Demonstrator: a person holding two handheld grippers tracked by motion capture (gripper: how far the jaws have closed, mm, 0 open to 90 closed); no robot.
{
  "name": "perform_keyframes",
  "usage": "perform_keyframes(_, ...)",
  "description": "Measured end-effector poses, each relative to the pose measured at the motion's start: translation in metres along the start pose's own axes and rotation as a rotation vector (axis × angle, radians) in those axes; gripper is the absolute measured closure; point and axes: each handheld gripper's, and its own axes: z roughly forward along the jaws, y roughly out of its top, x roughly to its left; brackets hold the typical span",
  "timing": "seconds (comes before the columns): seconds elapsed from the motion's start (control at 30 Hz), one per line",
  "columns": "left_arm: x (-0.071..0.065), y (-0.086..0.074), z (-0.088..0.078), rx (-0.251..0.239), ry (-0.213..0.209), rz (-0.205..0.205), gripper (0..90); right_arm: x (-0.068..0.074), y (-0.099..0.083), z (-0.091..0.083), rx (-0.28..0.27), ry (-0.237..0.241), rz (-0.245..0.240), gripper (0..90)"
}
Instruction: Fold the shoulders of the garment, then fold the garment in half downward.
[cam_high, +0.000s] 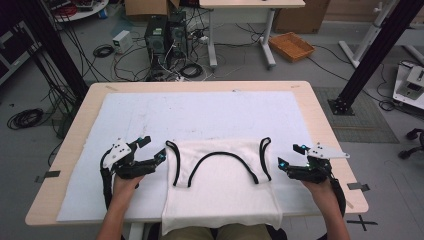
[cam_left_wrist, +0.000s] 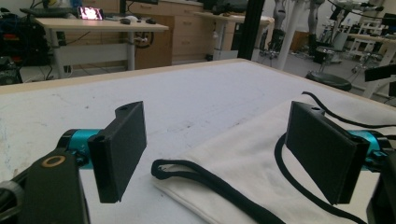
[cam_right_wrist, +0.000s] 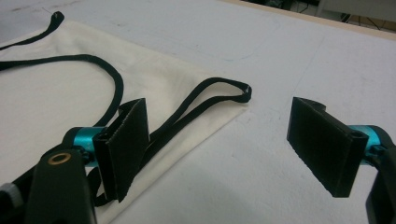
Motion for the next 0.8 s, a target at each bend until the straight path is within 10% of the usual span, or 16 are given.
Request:
perform_keyframes(0.4, -0.001, -0.001, 0.002, 0.037, 0.013, -0.008, 20.7, 0.004, 0.002, 0.011, 0.023, 0.005, 0.006, 20.7)
perform_keyframes(0.8, 0.020, 0.012, 0.026, 0.196, 0.100, -0.073, 21.1, -0.005, 0.015, 0.059, 0.137, 0.043, 0.066, 20.7)
